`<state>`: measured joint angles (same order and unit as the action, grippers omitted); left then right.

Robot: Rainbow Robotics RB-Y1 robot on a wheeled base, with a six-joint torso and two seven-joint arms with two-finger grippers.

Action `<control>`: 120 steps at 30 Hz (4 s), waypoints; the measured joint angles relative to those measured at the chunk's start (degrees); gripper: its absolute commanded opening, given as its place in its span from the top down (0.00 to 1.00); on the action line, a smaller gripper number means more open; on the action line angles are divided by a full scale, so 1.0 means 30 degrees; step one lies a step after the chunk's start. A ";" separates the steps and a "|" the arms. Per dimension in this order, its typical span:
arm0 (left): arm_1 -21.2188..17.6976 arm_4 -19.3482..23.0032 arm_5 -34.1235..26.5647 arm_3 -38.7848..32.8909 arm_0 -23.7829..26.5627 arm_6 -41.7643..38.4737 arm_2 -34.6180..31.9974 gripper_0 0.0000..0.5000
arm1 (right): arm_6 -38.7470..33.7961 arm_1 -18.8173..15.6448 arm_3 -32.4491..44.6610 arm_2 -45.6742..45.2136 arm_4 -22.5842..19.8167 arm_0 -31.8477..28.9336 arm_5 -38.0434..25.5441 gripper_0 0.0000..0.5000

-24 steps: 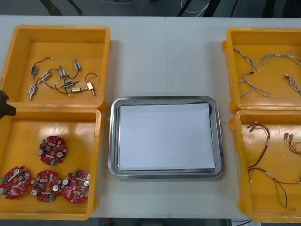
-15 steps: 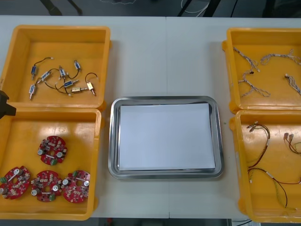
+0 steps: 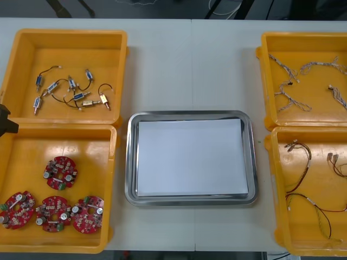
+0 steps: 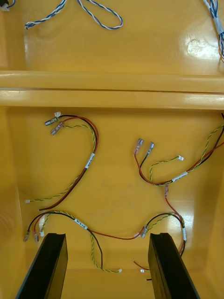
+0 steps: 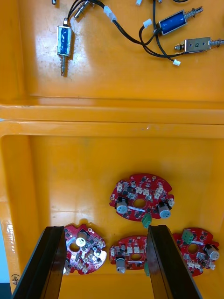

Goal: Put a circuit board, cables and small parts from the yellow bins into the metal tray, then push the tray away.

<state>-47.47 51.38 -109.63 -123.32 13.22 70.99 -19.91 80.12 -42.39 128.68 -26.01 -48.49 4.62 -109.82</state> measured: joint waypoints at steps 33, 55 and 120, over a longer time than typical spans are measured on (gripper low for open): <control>0.0000 0.0000 0.0000 0.0000 0.0000 0.0000 0.0000 0.00 | 0.0000 0.0000 0.0000 0.0000 0.0000 0.0000 0.0000 0.00; 0.0000 0.0000 0.0000 0.0000 0.0000 0.0000 0.0000 0.00 | 0.0000 0.0000 0.0000 0.0000 0.0000 0.0000 0.0000 0.00; 0.0392 -0.0055 -0.0008 -0.0236 -0.0755 0.0000 0.0470 0.00 | 0.0013 -0.0152 0.0300 -0.0020 -0.0433 -0.0681 0.0082 0.00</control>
<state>-46.29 51.22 -109.65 -124.03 10.96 70.99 -18.50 80.16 -42.85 129.58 -26.07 -49.79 2.57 -109.58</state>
